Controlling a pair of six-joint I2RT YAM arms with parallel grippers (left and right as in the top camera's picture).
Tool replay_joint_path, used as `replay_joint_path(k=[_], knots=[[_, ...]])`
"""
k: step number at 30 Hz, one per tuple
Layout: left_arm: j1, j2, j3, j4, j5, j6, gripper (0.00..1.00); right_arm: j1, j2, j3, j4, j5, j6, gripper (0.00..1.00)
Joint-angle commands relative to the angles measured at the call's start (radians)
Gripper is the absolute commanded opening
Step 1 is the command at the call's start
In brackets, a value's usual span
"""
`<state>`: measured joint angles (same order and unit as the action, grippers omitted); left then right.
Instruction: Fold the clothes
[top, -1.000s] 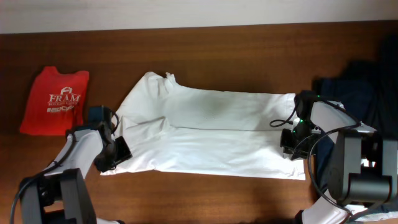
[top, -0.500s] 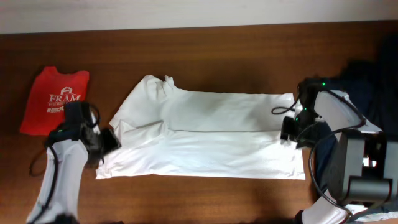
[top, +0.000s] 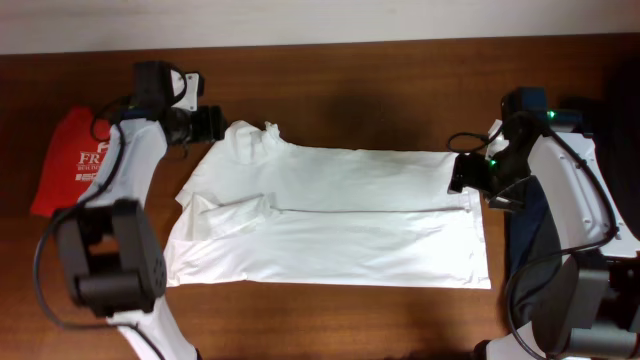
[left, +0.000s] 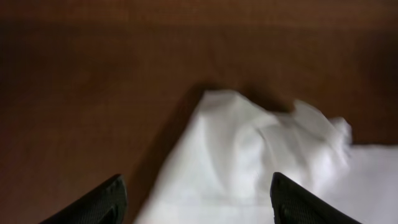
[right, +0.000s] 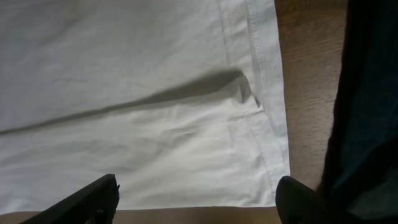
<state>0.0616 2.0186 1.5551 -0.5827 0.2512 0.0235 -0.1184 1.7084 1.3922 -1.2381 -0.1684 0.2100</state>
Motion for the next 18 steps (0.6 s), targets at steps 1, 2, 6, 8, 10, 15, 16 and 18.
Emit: replay_joint_path(k=[1,2,6,8,10,15,16,18], knots=[[-0.003,0.113,0.051,0.049,0.026,0.034,0.73,-0.006,-0.006,0.012,-0.003,-0.012,0.004,0.84],[-0.005,0.133,0.051,0.06,0.026,0.034,0.73,-0.006,-0.006,0.012,-0.003,-0.012,0.004,0.84],[-0.018,0.21,0.051,0.098,0.062,0.034,0.73,-0.006,-0.006,0.012,-0.004,-0.012,0.004,0.84],[-0.028,0.233,0.051,0.111,0.068,0.034,0.73,-0.006,-0.006,0.012,-0.003,-0.012,0.004,0.84],[-0.04,0.248,0.05,0.108,0.068,0.034,0.72,-0.006,-0.006,0.012,-0.003,-0.012,0.004,0.84],[-0.048,0.246,0.051,0.084,0.068,0.034,0.01,-0.006,-0.002,0.012,0.046,-0.011,0.003,0.83],[-0.045,0.242,0.055,0.068,0.068,0.034,0.0,-0.006,0.002,0.012,0.076,-0.008,0.003,0.83],[-0.037,0.227,0.067,0.028,0.068,0.026,0.01,-0.006,0.011,0.012,0.127,-0.007,0.003,0.82]])
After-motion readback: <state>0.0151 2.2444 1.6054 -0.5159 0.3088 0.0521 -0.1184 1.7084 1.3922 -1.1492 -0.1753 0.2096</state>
